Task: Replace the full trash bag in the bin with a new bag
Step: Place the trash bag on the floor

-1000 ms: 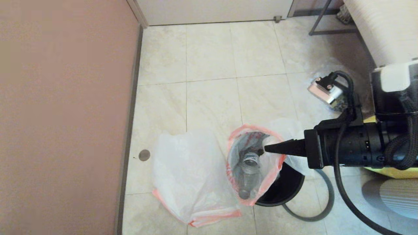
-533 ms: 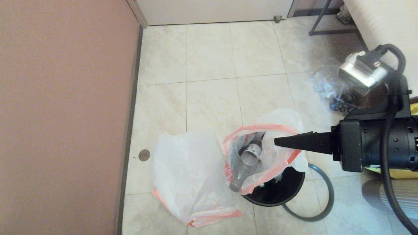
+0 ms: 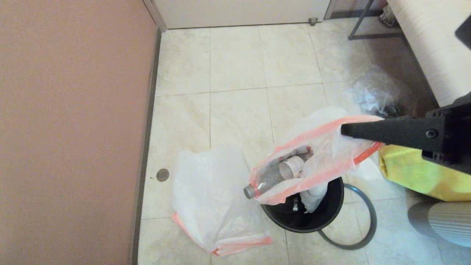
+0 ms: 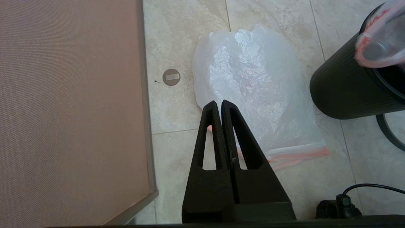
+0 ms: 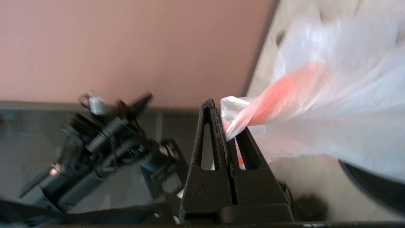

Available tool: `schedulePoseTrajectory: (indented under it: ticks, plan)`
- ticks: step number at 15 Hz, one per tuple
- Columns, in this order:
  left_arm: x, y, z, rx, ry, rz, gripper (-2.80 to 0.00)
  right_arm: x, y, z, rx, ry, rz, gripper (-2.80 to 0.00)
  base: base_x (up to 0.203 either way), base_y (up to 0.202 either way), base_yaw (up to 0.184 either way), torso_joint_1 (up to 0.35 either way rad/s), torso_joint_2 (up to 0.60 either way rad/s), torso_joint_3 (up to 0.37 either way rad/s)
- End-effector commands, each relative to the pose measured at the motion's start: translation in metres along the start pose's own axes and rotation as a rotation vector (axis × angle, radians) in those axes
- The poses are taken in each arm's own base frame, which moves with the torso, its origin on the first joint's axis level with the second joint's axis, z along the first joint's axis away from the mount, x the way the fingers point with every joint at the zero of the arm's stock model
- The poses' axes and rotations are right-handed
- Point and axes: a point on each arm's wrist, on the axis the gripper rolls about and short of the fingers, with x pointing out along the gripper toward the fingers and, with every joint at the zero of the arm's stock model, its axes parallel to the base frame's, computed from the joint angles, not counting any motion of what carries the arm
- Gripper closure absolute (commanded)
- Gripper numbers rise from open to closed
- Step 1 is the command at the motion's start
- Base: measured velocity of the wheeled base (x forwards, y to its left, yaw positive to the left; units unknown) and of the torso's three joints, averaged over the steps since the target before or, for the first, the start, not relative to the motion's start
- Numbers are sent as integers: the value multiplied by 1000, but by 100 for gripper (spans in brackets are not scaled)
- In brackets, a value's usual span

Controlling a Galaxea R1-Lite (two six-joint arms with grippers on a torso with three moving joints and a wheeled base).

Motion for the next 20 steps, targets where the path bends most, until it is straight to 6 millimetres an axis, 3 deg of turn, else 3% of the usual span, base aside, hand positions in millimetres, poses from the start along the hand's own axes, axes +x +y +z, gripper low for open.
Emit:
schedulePoseTrajectory:
  ticks: [1,12,17,20]
  plan:
    - [1,0,-2,0,8,0,0,-16,12,12,-26,-62,32,0,0,0,0,0,0,0]
    - [1,0,-2,0,8,0,0,-81,71,90,-122,-343,66,0,0,0,0,0,0,0]
    - [1,0,-2,0,8,0,0,-87,60,111,-139,-461,-119,0,0,0,0,0,0,0]
    - [1,0,-2,0,8,0,0,-76,31,115,-121,-441,-258,0,0,0,0,0,0,0]
